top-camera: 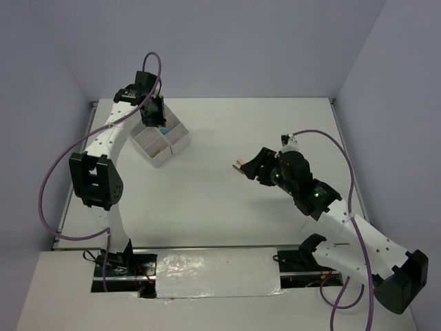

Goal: Sort the stationery into containers
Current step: Place the pen in the storage box.

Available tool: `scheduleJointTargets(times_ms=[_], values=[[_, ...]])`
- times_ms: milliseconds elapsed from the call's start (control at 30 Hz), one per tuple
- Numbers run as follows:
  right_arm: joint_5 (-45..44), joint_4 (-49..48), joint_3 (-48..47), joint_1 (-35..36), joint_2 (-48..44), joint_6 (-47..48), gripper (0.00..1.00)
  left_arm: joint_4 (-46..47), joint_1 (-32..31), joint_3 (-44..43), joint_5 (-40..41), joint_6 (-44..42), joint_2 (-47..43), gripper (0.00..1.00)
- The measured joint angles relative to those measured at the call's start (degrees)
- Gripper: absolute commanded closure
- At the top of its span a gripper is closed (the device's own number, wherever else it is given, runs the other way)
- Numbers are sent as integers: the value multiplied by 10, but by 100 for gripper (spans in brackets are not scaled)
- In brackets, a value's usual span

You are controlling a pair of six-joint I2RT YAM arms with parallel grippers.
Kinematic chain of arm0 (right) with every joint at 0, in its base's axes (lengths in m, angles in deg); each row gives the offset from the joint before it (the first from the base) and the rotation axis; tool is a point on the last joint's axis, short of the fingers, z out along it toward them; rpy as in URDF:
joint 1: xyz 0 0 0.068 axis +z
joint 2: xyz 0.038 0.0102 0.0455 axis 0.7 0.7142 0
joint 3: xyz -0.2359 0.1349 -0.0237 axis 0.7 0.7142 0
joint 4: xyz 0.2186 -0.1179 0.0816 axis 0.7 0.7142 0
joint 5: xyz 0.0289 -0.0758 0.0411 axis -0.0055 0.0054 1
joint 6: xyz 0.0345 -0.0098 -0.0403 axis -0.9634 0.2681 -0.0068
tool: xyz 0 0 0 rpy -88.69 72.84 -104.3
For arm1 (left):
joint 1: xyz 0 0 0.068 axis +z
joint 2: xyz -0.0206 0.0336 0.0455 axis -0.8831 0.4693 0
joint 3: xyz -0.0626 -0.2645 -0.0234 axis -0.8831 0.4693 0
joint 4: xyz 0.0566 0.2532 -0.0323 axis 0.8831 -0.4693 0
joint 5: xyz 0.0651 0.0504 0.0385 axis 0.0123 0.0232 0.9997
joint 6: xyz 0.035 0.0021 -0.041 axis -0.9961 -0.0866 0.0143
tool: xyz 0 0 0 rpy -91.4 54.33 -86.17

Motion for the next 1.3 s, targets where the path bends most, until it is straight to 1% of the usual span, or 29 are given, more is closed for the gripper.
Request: scheduleJointTargets(times_ms=[100,300,333,400,433,600,633,700,767,833,867,900,1000,1167,1267,1300], values=[[3,-2,0,0,5,0,32,1,4,-4,-7,0,8,98],[9,-8,0,-1,10,0,32,2,5,-15,-28,0,36,90],[9,-8,0,-1,12,0,32,2,5,-15,-31,0,38,87],[10,-8,0,-1,14,0,32,2,5,-15,-36,0,42,84],[11,-8,0,-1,14,0,32,2,6,-15,-38,0,44,79],[11,-8,0,-1,14,0,33,0,7,-22,-41,0,57,66],[12,-8,0,-1,14,0,33,-2,7,-27,-41,0,61,61],[11,-8,0,-1,14,0,33,-3,8,-37,-40,1,66,54],[11,-8,0,-1,14,0,33,-3,9,-49,-40,1,71,52],[11,-8,0,-1,14,0,33,-4,9,-69,-38,1,81,46],[12,-8,0,-1,14,0,33,-4,9,-75,-36,0,85,42],[11,-8,0,-1,14,0,33,-3,9,-81,-33,1,89,36],[11,-8,0,-2,14,0,33,-4,9,-83,-26,3,93,33],[10,-11,0,-2,22,10,32,-1,9,-76,-24,5,81,30],[12,-14,-6,-6,58,32,32,12,9,-33,-22,9,29,26],[12,-12,-13,-8,79,44,32,21,8,-6,-17,16,-3,25]])
